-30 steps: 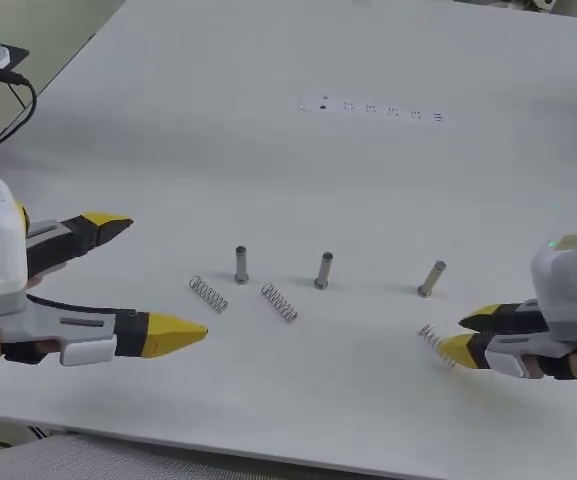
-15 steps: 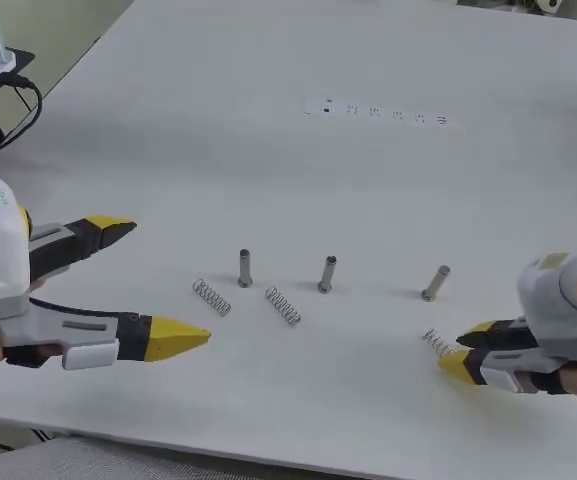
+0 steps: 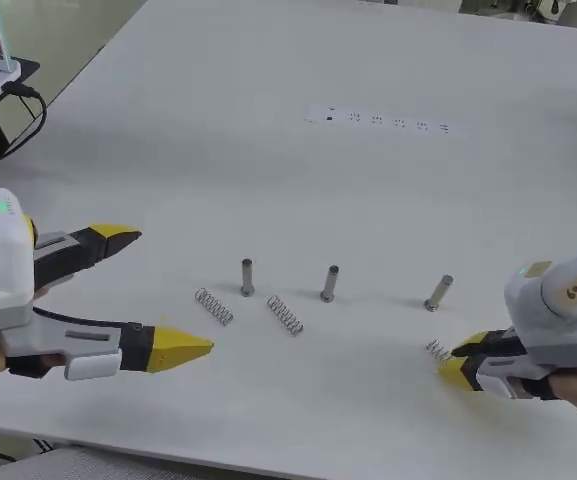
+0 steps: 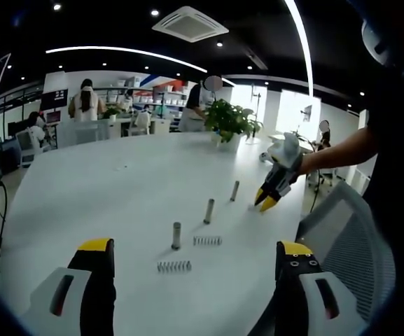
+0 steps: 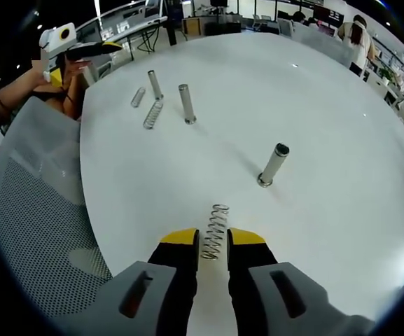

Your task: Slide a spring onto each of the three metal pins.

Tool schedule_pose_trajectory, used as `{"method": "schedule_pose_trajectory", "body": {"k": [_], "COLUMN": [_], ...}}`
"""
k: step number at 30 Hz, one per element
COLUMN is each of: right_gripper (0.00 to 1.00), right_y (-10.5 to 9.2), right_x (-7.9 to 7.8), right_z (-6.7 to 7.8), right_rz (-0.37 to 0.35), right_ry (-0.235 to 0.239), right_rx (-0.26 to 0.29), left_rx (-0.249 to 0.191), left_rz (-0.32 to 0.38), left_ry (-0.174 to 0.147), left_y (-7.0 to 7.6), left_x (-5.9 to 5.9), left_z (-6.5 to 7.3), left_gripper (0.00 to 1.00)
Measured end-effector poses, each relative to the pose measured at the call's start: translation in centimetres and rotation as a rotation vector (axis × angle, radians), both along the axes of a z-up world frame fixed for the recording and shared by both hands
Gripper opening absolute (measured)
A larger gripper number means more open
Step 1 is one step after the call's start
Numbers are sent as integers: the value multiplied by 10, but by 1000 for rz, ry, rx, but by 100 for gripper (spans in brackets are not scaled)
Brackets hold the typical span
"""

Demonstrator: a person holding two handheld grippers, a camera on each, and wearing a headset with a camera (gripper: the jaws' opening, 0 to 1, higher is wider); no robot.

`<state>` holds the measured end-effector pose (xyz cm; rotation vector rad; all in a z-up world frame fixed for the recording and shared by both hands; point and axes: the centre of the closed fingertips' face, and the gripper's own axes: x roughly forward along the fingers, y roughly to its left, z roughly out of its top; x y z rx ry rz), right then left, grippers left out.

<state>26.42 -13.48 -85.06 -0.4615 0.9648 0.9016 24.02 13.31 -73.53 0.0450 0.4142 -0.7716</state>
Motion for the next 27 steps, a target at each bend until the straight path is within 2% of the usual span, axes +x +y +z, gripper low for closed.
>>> {"method": "schedule_pose_trajectory", "body": {"k": [9,18,21,27], "right_gripper": [12,10,9,9], "right_y": [-1,-3,-4,-4], "right_x": [-1,-3,-2,-1], "right_z": [-3,-5,-5,-4], "right_rz": [14,14,2,18], "right_ry": [5,7,15,-3], "right_rx": [-24,-36,-27,-38], "left_rx": [-1,9,7,4], "left_rz": [2,-3,-1,3], "left_ry": [1,27,26,19], "left_y": [2,2,2,4], "left_x": [-1,-9,-9,-7], "left_z": [-1,-11,-10,-7], "left_gripper": [93,93,92,92]}}
